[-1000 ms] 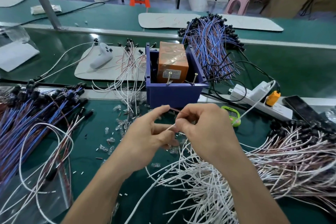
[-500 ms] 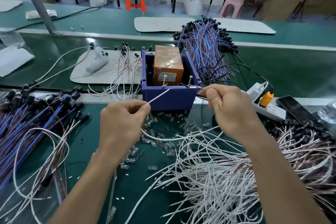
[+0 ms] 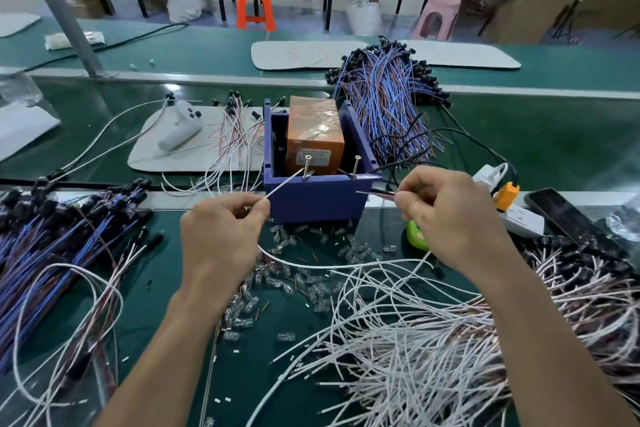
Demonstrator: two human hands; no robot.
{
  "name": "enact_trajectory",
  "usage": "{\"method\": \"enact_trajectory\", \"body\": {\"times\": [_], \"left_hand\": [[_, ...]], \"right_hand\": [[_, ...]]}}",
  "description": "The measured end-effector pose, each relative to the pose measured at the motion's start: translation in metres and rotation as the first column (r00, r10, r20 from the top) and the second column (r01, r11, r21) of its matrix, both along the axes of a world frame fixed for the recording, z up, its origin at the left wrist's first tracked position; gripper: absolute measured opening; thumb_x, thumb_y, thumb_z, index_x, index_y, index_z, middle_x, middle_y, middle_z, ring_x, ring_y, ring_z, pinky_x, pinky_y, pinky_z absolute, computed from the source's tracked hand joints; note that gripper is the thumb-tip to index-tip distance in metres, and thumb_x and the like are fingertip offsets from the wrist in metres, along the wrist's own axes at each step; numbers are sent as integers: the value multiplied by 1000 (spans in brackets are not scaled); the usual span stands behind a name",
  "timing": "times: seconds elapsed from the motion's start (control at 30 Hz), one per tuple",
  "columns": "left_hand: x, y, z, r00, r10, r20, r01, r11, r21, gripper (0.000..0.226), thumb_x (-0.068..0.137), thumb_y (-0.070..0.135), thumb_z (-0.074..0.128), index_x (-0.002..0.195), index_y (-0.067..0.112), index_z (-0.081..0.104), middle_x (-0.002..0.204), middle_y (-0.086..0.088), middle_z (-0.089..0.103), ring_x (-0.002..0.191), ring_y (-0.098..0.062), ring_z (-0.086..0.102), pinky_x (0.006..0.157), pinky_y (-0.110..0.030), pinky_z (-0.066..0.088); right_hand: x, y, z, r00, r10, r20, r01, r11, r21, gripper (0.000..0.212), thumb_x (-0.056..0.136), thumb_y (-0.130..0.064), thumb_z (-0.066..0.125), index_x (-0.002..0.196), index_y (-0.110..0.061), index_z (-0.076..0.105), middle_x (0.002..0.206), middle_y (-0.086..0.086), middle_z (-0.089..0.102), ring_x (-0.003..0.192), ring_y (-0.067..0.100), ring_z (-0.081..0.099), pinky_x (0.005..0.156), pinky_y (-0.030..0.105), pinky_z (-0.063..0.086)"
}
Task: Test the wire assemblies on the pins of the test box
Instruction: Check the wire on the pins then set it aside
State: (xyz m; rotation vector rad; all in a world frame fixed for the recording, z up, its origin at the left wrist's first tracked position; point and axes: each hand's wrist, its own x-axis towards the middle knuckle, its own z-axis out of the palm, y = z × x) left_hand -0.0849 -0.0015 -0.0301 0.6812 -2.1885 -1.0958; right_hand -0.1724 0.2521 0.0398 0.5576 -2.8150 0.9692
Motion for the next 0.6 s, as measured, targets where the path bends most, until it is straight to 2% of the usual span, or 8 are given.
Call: {"method": "enact_trajectory", "body": {"times": [0.07,0.17,0.23,0.4,0.5,0.6], "left_hand": [[-1,-1,-1,1000,1,1,-2,1000,7,3,84,33,84,82,34,81,66,34,66,58,8,61,56,-12,42],[0,0,1,1000,-12,-3,12,1000,15,14,84,32,84,74,41,78,63,32,66,57,6,62,51,-5,40],[0,1,1,1000,-21,1,21,1000,-6,21,83,32,83,70,45,74,64,33,66,59,6,63,52,-4,41],[1,2,4,1000,-21,-6,21,1000,-9,9,83,31,85,78,36,79,68,37,66,65,9,65,54,-1,42],[2,4,6,1000,-25,-2,25,1000,-7,14,83,30,84,75,40,78,68,35,66,65,7,66,54,-6,45],[4,7,9,1000,-29,4,29,999,-17,32,83,29,84,66,51,68,67,33,67,66,3,67,58,-22,54]], "right_hand": [[-3,-1,-1,1000,-5,-15,5,1000,24,16,89,-29,76,74,-29,70,64,-13,68,67,2,63,57,14,43],[-9,-5,-1,1000,3,-23,-2,999,32,16,87,-31,78,72,-29,72,62,-14,68,63,3,63,59,21,49],[-15,-10,-2,999,-4,-35,5,1000,12,16,85,-30,79,71,-29,73,61,-17,68,63,3,63,58,20,48],[-29,-22,-4,998,-49,-45,47,998,-34,11,85,-27,79,75,-24,77,58,-13,68,57,5,65,66,27,55],[-35,-24,-5,996,-72,-58,68,995,-71,12,86,-27,77,76,-20,78,55,-9,67,56,11,67,70,33,59],[-36,-20,-6,995,-85,-46,81,993,-91,15,85,-29,78,72,-21,76,53,-8,67,54,11,67,68,32,60]]}}
